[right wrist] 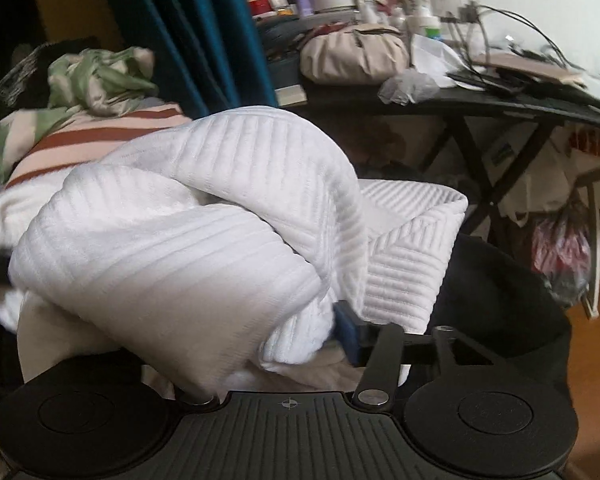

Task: Fold clothes

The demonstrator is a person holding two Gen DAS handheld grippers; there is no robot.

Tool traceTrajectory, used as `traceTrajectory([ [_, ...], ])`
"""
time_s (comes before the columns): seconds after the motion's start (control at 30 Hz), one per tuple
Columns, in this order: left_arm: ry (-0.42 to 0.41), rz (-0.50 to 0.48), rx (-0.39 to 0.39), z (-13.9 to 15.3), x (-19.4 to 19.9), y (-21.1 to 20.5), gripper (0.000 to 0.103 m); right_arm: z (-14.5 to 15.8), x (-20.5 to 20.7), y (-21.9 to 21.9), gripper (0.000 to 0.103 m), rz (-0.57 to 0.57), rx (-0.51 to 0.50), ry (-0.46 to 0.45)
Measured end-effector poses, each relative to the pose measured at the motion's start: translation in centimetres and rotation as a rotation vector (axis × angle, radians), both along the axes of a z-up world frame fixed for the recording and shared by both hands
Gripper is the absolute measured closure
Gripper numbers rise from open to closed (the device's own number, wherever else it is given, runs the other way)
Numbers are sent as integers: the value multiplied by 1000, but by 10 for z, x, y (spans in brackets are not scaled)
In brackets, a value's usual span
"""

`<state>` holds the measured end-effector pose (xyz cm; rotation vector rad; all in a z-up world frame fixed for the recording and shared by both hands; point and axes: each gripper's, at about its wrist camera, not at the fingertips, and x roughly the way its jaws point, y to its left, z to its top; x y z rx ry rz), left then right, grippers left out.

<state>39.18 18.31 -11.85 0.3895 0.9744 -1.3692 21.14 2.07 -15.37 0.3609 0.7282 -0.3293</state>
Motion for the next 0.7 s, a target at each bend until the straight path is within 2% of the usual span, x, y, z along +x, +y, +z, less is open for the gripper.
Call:
traceTrajectory([
  [0.1, -13, -6, 8, 0, 4, 0, 74, 9, -10, 3, 23, 106, -78, 19],
  [0.23, -17, 9, 6, -1, 9, -2, 74, 10, -15, 20, 14, 267, -249, 66],
  [0.3, -8, 15, 6, -1, 11, -3, 74, 6, -14, 29, 4, 326, -345, 91],
  [0.4, -5, 16, 12, -2, 13, -4, 74, -3, -8, 39, 1, 382, -434, 117],
  [0.57, -6, 12, 23, -3, 15, -6, 74, -3, 0, 52, 1, 472, -508, 122],
  [0.7, 13, 21, 25, -4, 20, -6, 74, 19, -12, 46, 1, 485, -456, 65],
])
